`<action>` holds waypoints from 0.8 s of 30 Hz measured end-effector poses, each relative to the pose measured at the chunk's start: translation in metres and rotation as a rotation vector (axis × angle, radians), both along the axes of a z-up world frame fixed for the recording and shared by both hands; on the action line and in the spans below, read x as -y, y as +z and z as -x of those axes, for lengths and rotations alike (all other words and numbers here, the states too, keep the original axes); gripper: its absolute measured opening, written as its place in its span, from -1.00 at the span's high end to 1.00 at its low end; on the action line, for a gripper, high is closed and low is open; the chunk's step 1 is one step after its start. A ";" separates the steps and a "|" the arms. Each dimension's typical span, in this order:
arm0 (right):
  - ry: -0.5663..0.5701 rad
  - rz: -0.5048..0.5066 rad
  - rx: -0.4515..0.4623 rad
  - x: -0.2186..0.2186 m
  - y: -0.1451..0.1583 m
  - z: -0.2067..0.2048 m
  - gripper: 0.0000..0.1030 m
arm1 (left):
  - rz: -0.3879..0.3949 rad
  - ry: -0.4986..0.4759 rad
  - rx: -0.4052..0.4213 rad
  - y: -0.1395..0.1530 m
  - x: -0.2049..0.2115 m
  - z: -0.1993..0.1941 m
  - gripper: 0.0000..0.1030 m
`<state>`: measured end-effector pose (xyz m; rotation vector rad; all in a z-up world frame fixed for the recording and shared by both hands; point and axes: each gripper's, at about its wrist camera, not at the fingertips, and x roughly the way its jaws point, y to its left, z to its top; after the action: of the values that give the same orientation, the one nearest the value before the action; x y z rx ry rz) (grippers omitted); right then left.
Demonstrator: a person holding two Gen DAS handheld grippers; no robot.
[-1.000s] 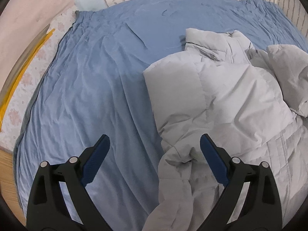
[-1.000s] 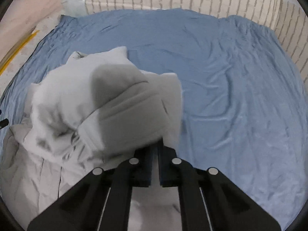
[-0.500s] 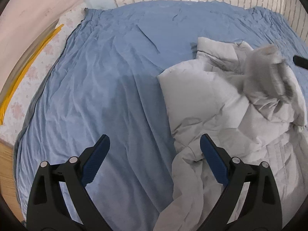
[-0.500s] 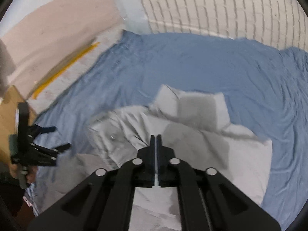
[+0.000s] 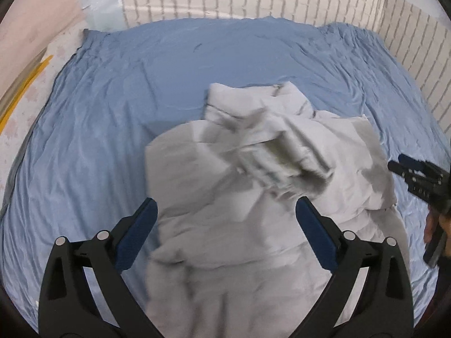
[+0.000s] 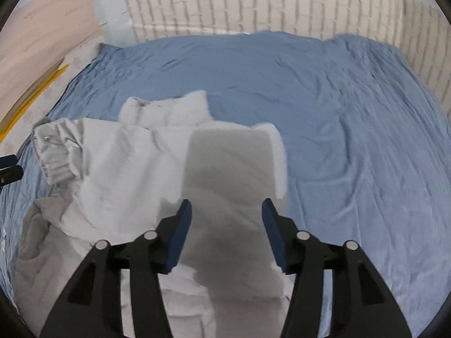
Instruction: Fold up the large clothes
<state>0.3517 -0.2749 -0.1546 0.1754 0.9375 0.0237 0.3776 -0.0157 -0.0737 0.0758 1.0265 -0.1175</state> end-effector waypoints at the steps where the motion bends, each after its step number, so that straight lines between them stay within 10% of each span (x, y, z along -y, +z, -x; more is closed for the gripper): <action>1: -0.004 -0.004 -0.001 0.002 -0.002 0.000 -0.03 | -0.006 0.004 -0.007 -0.003 0.005 -0.002 -0.89; 5: -0.005 0.002 0.006 0.005 -0.014 0.005 -0.05 | -0.020 0.039 -0.058 -0.022 0.018 -0.021 -0.61; 10: 0.028 0.029 -0.003 -0.001 -0.023 0.016 -0.05 | 0.008 0.039 -0.174 -0.055 0.013 -0.045 0.84; 18: 0.043 0.094 0.029 -0.007 -0.014 0.025 -0.05 | 0.030 -0.006 -0.133 -0.027 -0.075 -0.021 0.85; 24: 0.029 0.100 0.018 -0.010 -0.008 0.025 -0.05 | 0.161 0.044 -0.333 -0.094 -0.140 -0.043 0.70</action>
<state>0.3271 -0.2649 -0.1630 0.0686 0.9212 0.0052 0.4206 0.1245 -0.1677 -0.1169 1.3466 -0.1760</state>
